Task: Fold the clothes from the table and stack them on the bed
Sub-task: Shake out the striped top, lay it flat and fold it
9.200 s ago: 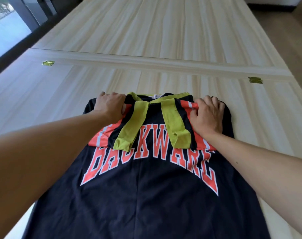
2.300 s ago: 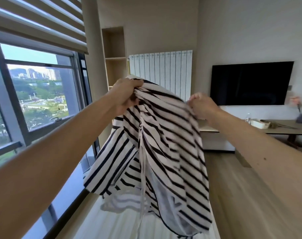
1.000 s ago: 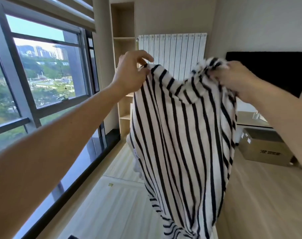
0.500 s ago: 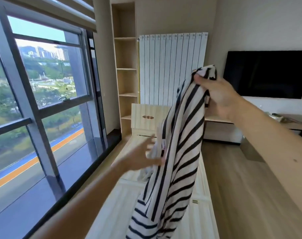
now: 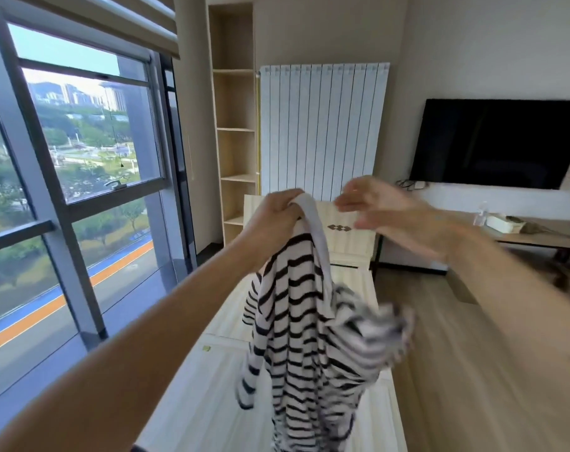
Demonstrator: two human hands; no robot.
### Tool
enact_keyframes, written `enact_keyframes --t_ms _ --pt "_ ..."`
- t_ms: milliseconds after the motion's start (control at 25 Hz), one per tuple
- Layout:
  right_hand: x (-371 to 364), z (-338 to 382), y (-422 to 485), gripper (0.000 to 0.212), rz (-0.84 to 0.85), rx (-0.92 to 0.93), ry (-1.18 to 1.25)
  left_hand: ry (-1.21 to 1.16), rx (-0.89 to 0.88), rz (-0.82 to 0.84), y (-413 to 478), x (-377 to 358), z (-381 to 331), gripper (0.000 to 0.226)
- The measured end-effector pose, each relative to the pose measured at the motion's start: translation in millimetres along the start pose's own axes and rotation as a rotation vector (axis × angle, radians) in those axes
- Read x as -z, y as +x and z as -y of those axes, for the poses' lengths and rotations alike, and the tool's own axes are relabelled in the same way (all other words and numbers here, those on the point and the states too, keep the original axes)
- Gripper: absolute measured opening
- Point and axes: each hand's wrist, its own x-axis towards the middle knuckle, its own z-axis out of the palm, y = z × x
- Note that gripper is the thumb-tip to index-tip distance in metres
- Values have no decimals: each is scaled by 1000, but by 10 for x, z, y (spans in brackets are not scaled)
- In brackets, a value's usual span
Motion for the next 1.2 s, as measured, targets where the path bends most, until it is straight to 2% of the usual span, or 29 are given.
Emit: enact_keyframes --t_ms 40,80,200,400,520,600,680,800,880,1000,1080,1120,1200 --pt "-186 -62 24 70 -2 -31 -32 81 -64 43 52 -34 -130 24" --pt "-366 -130 51 71 -11 -69 -82 179 -122 90 74 -61 -246 24" --pt "-574 -393 109 43 -47 -137 -136 444 -253 148 108 -31 -367 23" --pt "-367 -564 112 25 -97 -192 -394 875 -440 94 122 461 -392 18" --pt "-302 -456 112 41 -126 -130 -447 1067 -437 76 118 768 -399 18" --pt "-230 -401 103 51 -124 -103 -362 1156 -439 69 101 908 -415 16" --pt "-149 -325 58 43 -141 -94 -236 1238 -448 33 55 1043 -394 13" --pt "28 -162 8 27 -311 -43 -292 1236 -426 -36 -22 1261 -278 17" --pt "136 -53 -1 37 -503 30 -478 1117 -376 -109 -14 1359 -126 22" --pt "262 32 -29 21 -727 105 -783 807 -129 -276 16 1455 147 28" --pt "355 -31 -52 14 -772 51 -872 534 26 -335 -18 1446 265 26" --pt "388 -82 -74 16 -786 -2 -901 447 43 -357 -40 1433 301 25" --pt "458 -201 -124 20 -807 -117 -868 451 -6 -368 -77 1410 294 24"
